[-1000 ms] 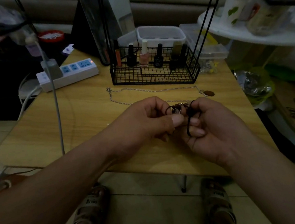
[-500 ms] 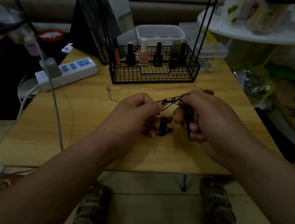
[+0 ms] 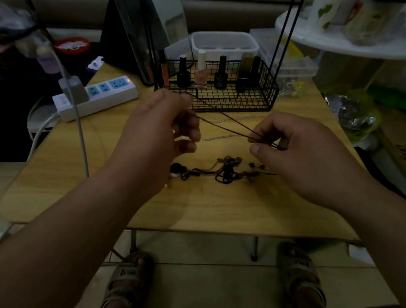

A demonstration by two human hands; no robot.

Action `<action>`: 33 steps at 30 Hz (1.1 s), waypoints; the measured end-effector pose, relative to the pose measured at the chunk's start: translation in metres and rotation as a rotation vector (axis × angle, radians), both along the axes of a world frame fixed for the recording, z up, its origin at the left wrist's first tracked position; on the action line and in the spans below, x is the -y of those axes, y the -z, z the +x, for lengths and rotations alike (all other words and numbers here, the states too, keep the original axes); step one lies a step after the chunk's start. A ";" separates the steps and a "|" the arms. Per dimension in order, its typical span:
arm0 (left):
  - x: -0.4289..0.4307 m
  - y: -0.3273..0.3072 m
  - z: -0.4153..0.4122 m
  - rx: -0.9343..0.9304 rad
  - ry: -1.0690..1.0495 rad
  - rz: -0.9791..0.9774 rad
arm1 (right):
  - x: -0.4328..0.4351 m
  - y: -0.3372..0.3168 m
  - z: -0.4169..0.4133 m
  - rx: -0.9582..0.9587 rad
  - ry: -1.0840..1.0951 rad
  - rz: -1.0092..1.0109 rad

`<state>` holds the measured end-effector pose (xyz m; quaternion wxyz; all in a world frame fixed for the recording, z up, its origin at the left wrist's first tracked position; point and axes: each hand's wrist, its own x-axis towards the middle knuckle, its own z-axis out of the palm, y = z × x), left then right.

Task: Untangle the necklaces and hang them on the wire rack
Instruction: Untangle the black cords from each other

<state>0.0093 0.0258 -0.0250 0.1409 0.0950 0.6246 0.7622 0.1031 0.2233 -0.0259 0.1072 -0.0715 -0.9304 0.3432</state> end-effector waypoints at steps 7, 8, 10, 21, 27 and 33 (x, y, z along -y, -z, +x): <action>0.006 -0.002 -0.013 0.260 -0.038 0.415 | -0.015 -0.008 -0.004 0.175 -0.088 -0.567; 0.007 -0.001 -0.015 0.295 -0.047 0.474 | -0.017 -0.008 -0.005 0.182 -0.099 -0.658; 0.005 0.000 -0.015 0.355 -0.025 0.580 | -0.018 -0.009 -0.007 0.190 -0.116 -0.805; -0.015 -0.003 0.007 -0.266 0.361 -0.461 | -0.012 -0.013 -0.010 0.176 -0.190 -0.917; -0.008 -0.007 -0.003 -0.171 0.360 -0.324 | -0.016 -0.015 -0.006 0.143 -0.162 -0.932; -0.008 -0.005 -0.004 -0.196 0.286 -0.213 | -0.013 -0.016 -0.003 0.079 -0.206 -0.781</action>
